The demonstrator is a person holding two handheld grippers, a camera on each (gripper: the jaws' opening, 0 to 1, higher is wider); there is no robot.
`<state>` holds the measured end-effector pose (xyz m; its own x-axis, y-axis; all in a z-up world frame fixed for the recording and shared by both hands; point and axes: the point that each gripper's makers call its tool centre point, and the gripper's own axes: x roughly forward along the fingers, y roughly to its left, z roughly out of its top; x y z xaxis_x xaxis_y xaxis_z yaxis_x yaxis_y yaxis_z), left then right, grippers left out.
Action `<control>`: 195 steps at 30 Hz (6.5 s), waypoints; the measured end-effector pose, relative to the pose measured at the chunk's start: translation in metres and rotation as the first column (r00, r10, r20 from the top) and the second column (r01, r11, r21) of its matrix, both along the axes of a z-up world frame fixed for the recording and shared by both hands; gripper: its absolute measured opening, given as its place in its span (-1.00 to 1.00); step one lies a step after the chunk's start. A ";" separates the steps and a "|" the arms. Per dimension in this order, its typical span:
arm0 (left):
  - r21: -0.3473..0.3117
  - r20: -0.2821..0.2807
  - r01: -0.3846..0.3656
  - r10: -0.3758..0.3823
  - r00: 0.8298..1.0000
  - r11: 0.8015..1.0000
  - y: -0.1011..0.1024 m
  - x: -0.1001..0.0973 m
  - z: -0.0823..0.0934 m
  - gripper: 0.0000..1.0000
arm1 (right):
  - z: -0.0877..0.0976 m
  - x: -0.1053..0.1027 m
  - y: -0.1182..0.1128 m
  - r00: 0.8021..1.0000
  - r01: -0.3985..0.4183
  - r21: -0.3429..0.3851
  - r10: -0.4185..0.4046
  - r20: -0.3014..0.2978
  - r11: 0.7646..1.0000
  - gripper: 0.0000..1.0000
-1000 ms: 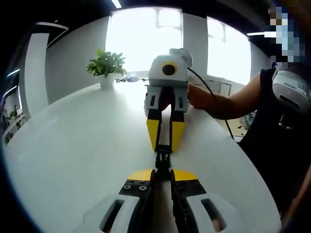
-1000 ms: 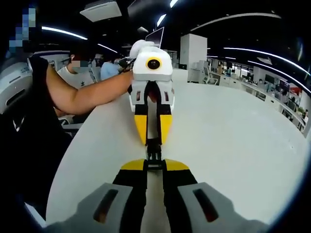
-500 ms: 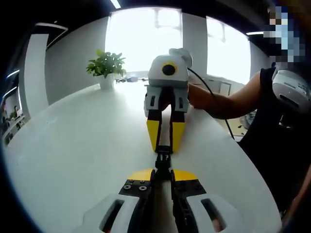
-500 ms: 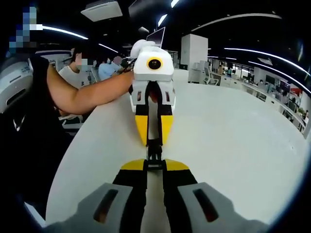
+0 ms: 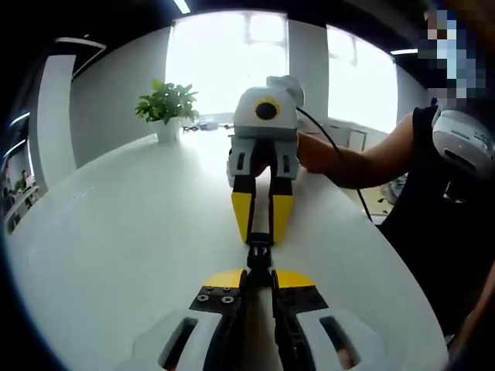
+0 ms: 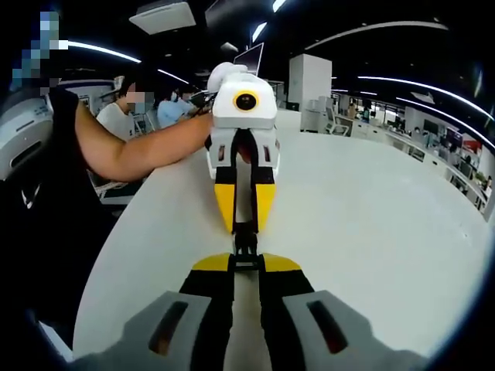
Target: Snap the two parts of the plastic buckle together until the buckle closes and remains connected.
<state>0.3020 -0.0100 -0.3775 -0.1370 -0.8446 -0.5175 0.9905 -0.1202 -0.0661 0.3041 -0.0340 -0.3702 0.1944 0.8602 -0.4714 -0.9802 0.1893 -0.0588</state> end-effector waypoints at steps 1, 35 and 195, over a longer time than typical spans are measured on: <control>0.000 0.001 0.001 -0.001 1.000 1.000 0.000 0.000 0.000 -0.79 | 0.000 0.000 0.000 1.000 0.000 0.000 0.000 0.000 1.000 -0.78; 0.013 -0.004 0.015 -0.015 1.000 1.000 -0.004 -0.005 0.001 -0.80 | 0.000 0.000 0.005 1.000 -0.013 0.003 0.013 -0.014 1.000 -0.79; -0.302 0.074 -0.750 0.798 0.598 0.589 0.026 0.163 0.051 0.99 | 0.034 0.148 -0.075 0.691 0.707 0.179 -0.722 0.033 0.684 -0.79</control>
